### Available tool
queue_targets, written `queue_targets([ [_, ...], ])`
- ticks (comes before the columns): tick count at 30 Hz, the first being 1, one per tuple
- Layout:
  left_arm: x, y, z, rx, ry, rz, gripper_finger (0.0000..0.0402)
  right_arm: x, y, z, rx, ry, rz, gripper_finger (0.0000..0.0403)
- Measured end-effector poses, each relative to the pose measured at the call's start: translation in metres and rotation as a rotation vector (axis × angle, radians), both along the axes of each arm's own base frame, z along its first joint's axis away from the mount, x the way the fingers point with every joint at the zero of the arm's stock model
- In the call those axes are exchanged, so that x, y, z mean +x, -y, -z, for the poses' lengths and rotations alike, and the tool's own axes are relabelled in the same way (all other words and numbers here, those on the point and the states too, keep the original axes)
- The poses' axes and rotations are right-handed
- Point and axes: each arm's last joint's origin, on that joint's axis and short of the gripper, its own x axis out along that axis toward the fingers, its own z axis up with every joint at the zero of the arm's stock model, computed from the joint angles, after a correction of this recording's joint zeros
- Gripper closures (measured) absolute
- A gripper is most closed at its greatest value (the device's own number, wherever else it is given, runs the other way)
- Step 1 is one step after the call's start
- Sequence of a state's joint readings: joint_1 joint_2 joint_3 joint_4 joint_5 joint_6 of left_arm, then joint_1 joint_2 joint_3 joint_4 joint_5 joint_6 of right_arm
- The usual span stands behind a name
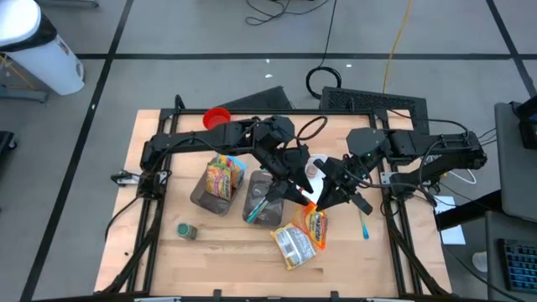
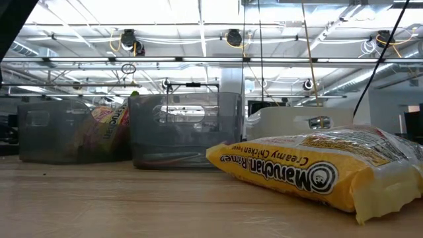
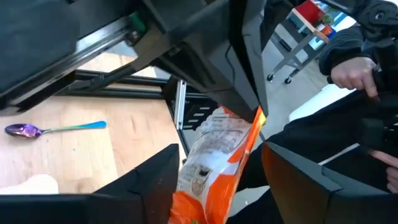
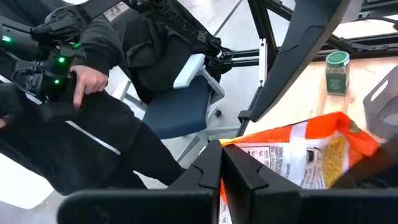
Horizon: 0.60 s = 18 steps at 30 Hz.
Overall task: Pick & Place Food Item
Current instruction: Put the orange pack into the left gray bin
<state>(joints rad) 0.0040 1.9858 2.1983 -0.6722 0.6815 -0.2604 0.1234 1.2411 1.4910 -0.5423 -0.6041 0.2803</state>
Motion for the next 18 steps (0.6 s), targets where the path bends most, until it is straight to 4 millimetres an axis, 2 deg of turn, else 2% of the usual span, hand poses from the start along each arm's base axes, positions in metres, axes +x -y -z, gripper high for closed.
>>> queue_targets([
  [8,0.0,0.0004,-0.0001,0.01,0.011,0.007,0.0238,0.0001,0.0001,0.0001,-0.002,0.002,-0.001,0.0403],
  [18,0.0,0.0004,-0.0005,0.015,0.018,0.011,0.03,0.0001,0.0001,0.0001,-0.003,0.002,0.0,0.0403],
])
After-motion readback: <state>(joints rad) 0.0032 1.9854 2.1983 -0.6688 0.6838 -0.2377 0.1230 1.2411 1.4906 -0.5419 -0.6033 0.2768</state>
